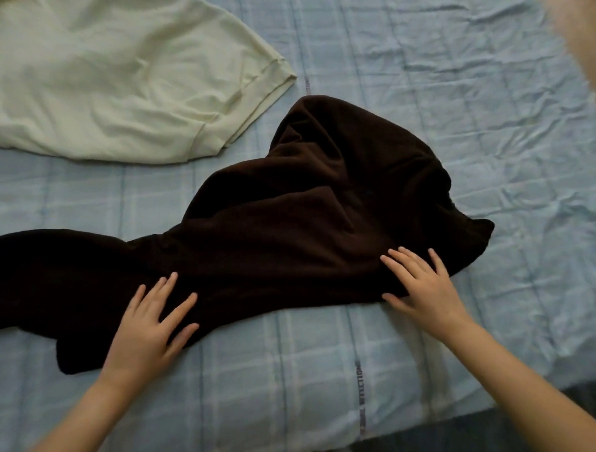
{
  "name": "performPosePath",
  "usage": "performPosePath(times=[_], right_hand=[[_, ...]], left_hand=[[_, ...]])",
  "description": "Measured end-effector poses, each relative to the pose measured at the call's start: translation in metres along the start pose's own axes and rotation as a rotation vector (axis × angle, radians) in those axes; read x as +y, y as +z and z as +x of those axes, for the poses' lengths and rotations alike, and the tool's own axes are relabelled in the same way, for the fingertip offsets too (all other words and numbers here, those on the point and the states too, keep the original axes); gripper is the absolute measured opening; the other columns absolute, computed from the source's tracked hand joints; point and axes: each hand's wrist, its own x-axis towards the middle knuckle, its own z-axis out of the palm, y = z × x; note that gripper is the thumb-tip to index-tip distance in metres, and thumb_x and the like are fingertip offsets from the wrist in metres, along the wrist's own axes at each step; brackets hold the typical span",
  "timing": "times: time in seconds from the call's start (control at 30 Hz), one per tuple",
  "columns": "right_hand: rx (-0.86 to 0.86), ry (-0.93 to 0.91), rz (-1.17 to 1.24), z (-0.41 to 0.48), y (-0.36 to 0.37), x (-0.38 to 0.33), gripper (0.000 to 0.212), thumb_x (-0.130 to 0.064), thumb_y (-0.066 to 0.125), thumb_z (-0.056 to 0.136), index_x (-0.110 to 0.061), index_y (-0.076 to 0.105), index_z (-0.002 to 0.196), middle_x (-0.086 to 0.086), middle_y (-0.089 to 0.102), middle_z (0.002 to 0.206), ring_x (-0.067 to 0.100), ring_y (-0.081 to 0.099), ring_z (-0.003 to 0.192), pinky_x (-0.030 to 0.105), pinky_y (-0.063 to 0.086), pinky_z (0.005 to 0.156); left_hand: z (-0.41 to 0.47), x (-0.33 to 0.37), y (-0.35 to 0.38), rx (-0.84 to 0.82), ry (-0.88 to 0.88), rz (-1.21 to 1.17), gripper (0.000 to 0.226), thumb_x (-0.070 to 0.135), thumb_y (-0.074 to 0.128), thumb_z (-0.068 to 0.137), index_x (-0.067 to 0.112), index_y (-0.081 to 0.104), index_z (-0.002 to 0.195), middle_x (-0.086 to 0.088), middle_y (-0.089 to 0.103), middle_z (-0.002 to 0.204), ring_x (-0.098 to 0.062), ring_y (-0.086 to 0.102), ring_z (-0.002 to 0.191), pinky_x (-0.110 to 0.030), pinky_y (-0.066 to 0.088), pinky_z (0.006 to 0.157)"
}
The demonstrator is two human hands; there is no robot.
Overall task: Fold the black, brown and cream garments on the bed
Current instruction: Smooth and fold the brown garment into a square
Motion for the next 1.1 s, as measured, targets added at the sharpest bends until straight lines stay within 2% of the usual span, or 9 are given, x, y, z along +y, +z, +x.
performPosePath(times=[0.13,0.2,0.3,0.53,0.67,0.8,0.87,0.97,1.1], right_hand=[[0.221,-0.055,-0.041,0.023,0.006,-0.005,0.027,-0.011,0.088,0.071,-0.004,0.078,0.096,0.009,0.076,0.097,0.032,0.073,0.092,0.065,0.048,0.091],[0.315,-0.064,-0.006,0.032,-0.001,0.001,0.014,-0.010,0.077,0.083,-0.003,0.077,0.095,0.011,0.076,0.092,0.032,0.072,0.083,0.061,0.048,0.092],[0.417,-0.077,-0.004,0.054,-0.031,0.013,0.023,-0.015,0.054,0.099,-0.001,0.072,0.101,0.012,0.072,0.091,0.034,0.069,0.081,0.051,0.047,0.090],[0.512,-0.212,0.003,0.192,-0.116,0.030,0.029,-0.014,0.044,0.100,0.002,0.068,0.100,0.019,0.066,0.085,0.039,0.064,0.076,0.044,0.039,0.072],[0.485,-0.160,-0.062,0.313,-0.155,0.035,0.036,-0.021,0.038,0.101,0.003,0.064,0.103,0.027,0.064,0.093,0.043,0.062,0.089,0.047,0.037,0.079],[0.396,0.098,-0.095,0.396,-0.161,0.021,0.035,-0.016,0.040,0.100,0.003,0.055,0.125,0.028,0.055,0.124,0.042,0.049,0.115,0.046,0.033,0.094],[0.322,0.112,-0.032,0.391,-0.137,-0.001,0.043,-0.018,0.045,0.099,-0.003,0.046,0.140,0.023,0.049,0.136,0.040,0.046,0.123,0.046,0.031,0.103],[0.267,-0.062,0.048,0.327,-0.085,-0.035,0.046,-0.024,0.046,0.100,-0.008,0.047,0.143,0.016,0.049,0.144,0.032,0.044,0.133,0.047,0.025,0.115],[0.329,-0.175,0.173,0.234,-0.021,-0.043,0.048,-0.031,0.048,0.095,-0.009,0.057,0.137,0.014,0.057,0.139,0.030,0.052,0.131,0.055,0.032,0.112]], left_hand=[[0.024,0.006,-0.003,0.100,-0.095,-0.042,0.043,0.031,0.043,0.097,0.001,0.072,0.108,-0.023,0.061,0.128,-0.040,0.062,0.112,-0.051,0.042,0.102],[0.035,0.008,-0.015,0.120,-0.178,-0.108,0.040,0.031,0.045,0.096,0.003,0.070,0.111,-0.016,0.067,0.120,-0.033,0.066,0.105,-0.041,0.045,0.097],[0.052,-0.001,-0.045,0.187,-0.205,-0.140,0.037,0.030,0.044,0.097,0.006,0.067,0.113,-0.009,0.071,0.107,-0.029,0.066,0.091,-0.036,0.045,0.086],[0.166,-0.058,-0.118,0.330,-0.185,-0.033,0.026,0.020,0.046,0.098,0.004,0.062,0.111,-0.020,0.064,0.097,-0.037,0.058,0.089,-0.046,0.043,0.080],[0.268,-0.101,-0.156,0.425,-0.272,0.099,0.023,0.013,0.050,0.098,-0.001,0.060,0.113,-0.029,0.061,0.103,-0.046,0.056,0.095,-0.052,0.042,0.084],[0.328,-0.093,-0.153,0.420,-0.493,0.210,0.050,0.024,0.054,0.093,0.008,0.044,0.139,-0.027,0.046,0.134,-0.044,0.042,0.123,-0.053,0.033,0.102],[0.326,-0.057,-0.121,0.302,-0.377,0.179,0.059,0.028,0.056,0.092,0.008,0.040,0.145,-0.025,0.042,0.143,-0.042,0.039,0.130,-0.053,0.028,0.110],[0.285,0.003,-0.057,0.129,-0.192,0.060,0.056,0.029,0.059,0.093,0.010,0.045,0.145,-0.016,0.042,0.150,-0.034,0.038,0.138,-0.052,0.021,0.116],[0.225,0.040,0.003,0.091,-0.264,-0.028,0.065,0.045,0.049,0.093,0.014,0.039,0.149,-0.018,0.035,0.153,-0.036,0.032,0.142,-0.057,0.027,0.113]])
